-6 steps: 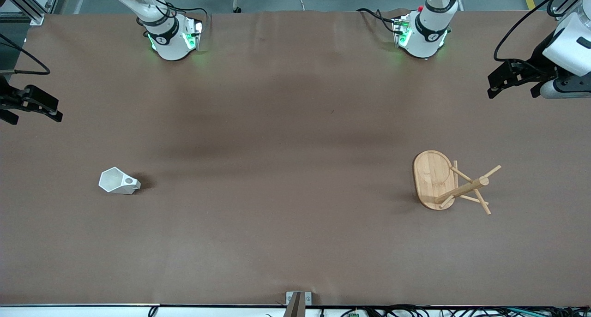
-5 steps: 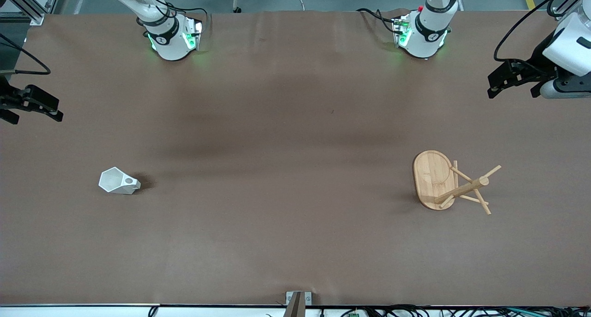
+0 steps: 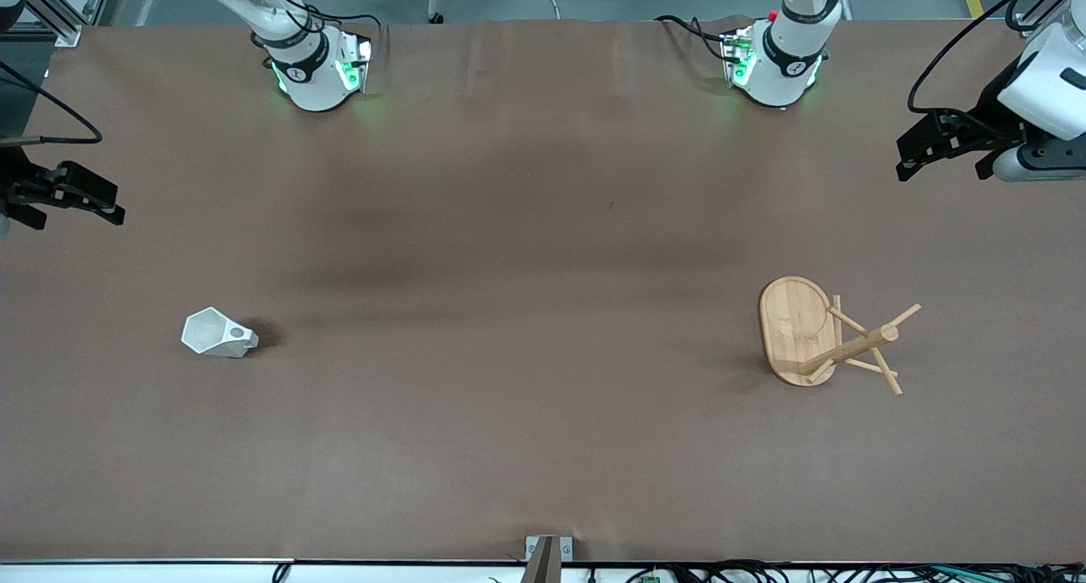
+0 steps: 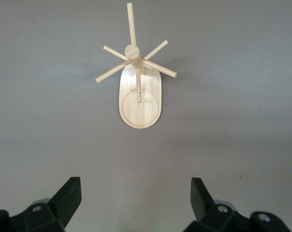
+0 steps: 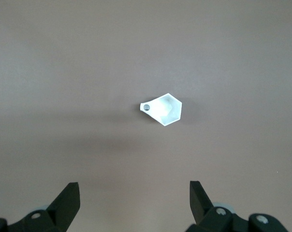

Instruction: Hang cup on rack

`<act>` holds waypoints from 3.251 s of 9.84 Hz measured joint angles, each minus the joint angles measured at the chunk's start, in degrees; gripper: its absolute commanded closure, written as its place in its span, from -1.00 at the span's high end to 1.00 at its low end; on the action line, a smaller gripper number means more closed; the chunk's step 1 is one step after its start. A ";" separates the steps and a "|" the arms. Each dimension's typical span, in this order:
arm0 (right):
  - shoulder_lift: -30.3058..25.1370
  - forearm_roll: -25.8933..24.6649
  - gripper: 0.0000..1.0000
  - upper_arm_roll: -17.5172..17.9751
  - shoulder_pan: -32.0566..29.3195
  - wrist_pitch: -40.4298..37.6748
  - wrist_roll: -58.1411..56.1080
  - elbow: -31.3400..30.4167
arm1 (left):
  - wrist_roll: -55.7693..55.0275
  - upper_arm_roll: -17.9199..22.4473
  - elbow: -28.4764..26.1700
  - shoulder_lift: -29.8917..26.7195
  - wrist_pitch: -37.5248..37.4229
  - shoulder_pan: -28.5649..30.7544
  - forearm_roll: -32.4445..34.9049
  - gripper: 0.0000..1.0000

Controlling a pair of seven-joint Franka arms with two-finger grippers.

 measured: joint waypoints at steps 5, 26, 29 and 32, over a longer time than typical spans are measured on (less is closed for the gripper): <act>3.42 0.00 1.00 -0.53 -4.62 22.19 -2.01 -15.12 | 0.10 0.06 0.03 0.22 0.00 0.20 0.00 1.00; 26.07 2.93 -0.99 -0.25 -9.21 41.40 -11.54 -18.74 | 0.27 0.01 0.06 0.28 0.00 0.19 0.00 1.00; 24.97 7.77 -0.99 0.32 -8.73 37.06 -11.69 -17.67 | 0.27 0.03 0.05 0.29 0.00 0.21 0.00 1.00; 18.94 17.74 -0.99 0.69 -3.73 26.77 -11.67 -17.13 | 0.27 0.05 0.04 0.29 0.00 0.22 0.00 1.00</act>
